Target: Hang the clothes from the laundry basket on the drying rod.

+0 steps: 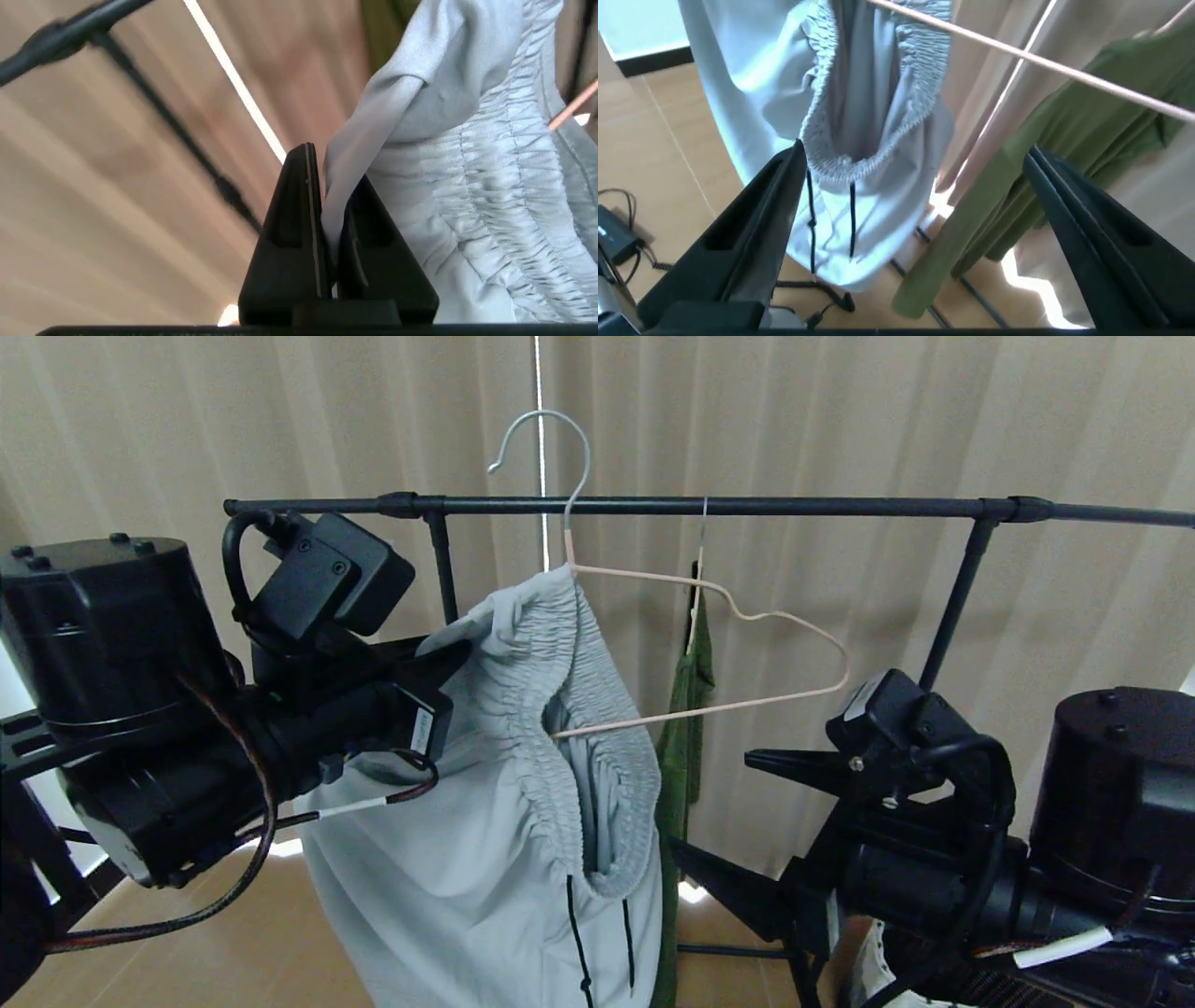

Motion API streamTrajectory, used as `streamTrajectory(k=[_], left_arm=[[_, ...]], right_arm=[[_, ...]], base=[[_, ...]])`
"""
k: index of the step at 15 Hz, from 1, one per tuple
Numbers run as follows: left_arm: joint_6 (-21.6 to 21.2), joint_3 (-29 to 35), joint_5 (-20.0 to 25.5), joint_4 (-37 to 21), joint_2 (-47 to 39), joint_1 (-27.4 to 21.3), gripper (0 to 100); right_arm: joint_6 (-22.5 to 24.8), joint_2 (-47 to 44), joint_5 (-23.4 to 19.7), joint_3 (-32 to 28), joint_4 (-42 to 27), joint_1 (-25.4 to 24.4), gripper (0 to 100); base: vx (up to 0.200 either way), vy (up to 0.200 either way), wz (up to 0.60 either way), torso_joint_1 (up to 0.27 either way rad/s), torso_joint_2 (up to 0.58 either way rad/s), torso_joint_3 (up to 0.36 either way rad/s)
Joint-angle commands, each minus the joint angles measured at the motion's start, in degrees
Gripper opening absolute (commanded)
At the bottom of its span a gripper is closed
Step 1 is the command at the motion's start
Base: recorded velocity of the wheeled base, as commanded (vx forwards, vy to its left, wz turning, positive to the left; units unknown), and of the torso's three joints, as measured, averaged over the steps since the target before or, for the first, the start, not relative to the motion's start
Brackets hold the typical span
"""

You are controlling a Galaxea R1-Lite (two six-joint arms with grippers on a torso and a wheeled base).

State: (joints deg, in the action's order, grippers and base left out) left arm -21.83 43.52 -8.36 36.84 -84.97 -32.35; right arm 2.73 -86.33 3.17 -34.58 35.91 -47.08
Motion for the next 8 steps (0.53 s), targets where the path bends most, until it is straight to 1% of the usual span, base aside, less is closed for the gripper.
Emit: streamTrajectory(k=[1,3,4,6,8], left_arm=[[-0.05,0.16,0.01,0.07,1.21,-1.40,0],[-0.05,0.42,0.10,1.39,1.65,-2.19,0],[-0.05,0.42,0.10,2.45,1.56,-2.45,0],[-0.05,0.42,0.19,3.68,1.30,-3.07,0],[0.04,0.42,0.28,3.77,1.30,-3.07,0]], right_arm=[[-0.01,-3.14,0.61,-0.40,2.14,-0.03,100],[0.08,-5.07,2.02,-0.40,5.13,-1.00,100],[-0.01,-5.69,2.72,-0.66,5.40,-1.79,100],[-0.09,-6.83,2.81,-1.45,5.75,-2.05,100],[-0.62,-7.88,2.89,-2.07,5.75,-1.96,100]], base=[[0.000,0.000,0.00,0.000,0.00,0.000],[0.000,0.000,0.00,0.000,0.00,0.000],[0.000,0.000,0.00,0.000,0.00,0.000],[0.000,0.000,0.00,0.000,0.00,0.000],[0.000,0.000,0.00,0.000,0.00,0.000]])
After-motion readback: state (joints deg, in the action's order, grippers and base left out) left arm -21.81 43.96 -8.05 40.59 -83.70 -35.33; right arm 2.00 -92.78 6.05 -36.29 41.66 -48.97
